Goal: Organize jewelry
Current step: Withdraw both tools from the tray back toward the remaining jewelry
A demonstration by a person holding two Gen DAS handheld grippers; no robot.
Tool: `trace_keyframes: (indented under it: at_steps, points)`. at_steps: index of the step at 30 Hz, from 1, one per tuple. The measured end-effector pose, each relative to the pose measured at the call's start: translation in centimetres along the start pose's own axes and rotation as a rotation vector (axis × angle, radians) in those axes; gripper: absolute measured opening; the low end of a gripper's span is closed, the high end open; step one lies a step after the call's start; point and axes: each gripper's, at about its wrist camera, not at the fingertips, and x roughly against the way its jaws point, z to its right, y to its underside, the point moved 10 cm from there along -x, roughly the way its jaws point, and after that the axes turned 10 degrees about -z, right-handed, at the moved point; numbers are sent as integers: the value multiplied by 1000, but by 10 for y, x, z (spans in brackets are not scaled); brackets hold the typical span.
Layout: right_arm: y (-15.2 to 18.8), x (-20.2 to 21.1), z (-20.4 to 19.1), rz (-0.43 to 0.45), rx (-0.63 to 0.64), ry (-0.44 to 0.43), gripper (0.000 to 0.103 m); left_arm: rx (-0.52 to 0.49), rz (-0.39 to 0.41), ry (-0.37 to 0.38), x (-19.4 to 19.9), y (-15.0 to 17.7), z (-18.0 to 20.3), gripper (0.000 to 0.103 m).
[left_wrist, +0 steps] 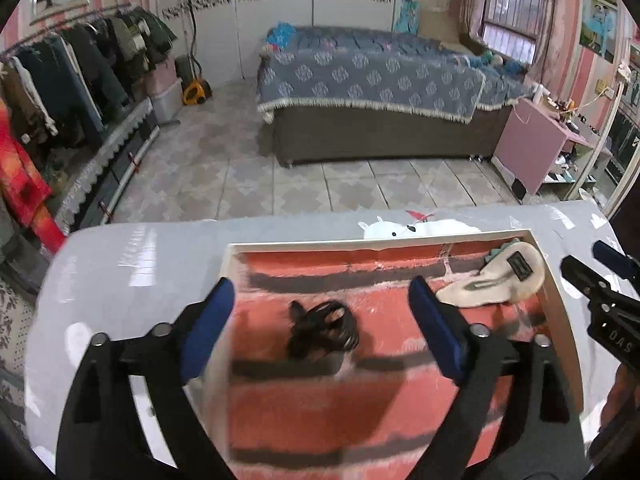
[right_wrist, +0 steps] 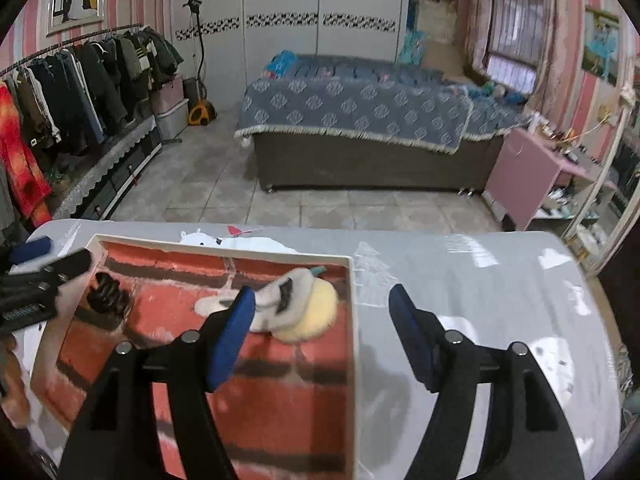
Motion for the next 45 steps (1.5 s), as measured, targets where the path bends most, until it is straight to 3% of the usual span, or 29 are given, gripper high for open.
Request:
trace_keyframes:
  at_steps: [6,12,16,20,29,32,37,45]
  points:
    - [30,54,13,79,-17,26,78,-31,33,-31,52,40,-11,96]
    - [78,93,15,102,-33,-3,78,-39,54,46,98,97,-16,98]
    - [107,111,13,104,-38,-10,78,-33,74,38,119,133,-25,98]
    - [138,125,10,97,-51,-25,78,-15,63,50,129,168,-34,98]
    - [214,145,14,76,-89,-36,78,-14,88,-16,148,240,-52,98]
    - [239,152,13,81,-77,-15,84,-16,99,-16,155,263,-55,98]
    - [263,164,4,77,-38,8,84,-39,100,-46,160,285,-53,98]
    - [297,166,-25,26,-1,-26,84,-16,80,-86,156,318,-74,98]
